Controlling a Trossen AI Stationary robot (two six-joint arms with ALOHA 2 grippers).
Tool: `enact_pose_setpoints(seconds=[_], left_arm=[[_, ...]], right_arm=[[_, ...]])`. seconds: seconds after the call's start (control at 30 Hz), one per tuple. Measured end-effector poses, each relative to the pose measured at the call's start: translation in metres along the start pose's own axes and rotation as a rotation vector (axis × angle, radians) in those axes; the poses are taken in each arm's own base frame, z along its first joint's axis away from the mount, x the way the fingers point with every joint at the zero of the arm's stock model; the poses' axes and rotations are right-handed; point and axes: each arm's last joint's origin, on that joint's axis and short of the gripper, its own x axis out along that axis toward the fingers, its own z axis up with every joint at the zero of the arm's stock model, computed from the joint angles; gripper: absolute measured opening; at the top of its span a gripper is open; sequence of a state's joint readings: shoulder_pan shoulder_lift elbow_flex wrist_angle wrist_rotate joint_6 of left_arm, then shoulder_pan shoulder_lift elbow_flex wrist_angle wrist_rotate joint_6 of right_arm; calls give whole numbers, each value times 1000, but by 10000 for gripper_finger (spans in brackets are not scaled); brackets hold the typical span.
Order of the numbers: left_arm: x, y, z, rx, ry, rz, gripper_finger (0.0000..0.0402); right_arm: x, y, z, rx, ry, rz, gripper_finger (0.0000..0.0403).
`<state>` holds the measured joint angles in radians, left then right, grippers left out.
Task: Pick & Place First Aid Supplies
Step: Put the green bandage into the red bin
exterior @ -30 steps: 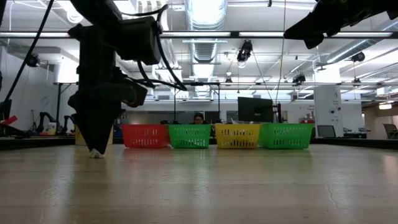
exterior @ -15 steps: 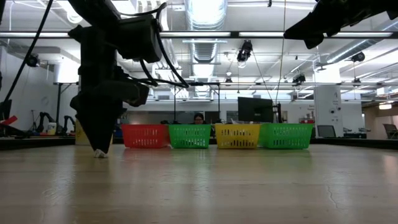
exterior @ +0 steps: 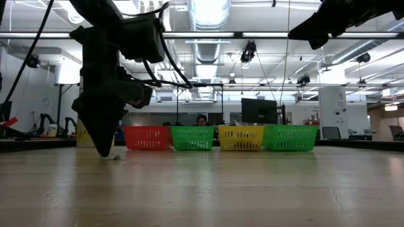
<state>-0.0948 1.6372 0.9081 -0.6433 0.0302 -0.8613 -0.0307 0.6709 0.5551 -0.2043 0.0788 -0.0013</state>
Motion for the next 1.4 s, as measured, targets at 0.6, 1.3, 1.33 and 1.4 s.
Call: enact_pose_setpoints(seconds=[0.6, 1.3, 1.33, 1.4], left_arm=[[-66, -9, 8, 16, -185, -156, 0], [-165, 49, 19, -350, -939, 116, 0], [-165, 51, 21, -365, -946, 129, 0], [-164, 56, 25, -387, -947, 153, 0]], right_arm=[[0, 0, 0, 0, 0, 0, 52], [0, 0, 0, -1, 0, 0, 52], [0, 0, 0, -2, 1, 0, 52], [0, 0, 0, 0, 1, 0, 52]])
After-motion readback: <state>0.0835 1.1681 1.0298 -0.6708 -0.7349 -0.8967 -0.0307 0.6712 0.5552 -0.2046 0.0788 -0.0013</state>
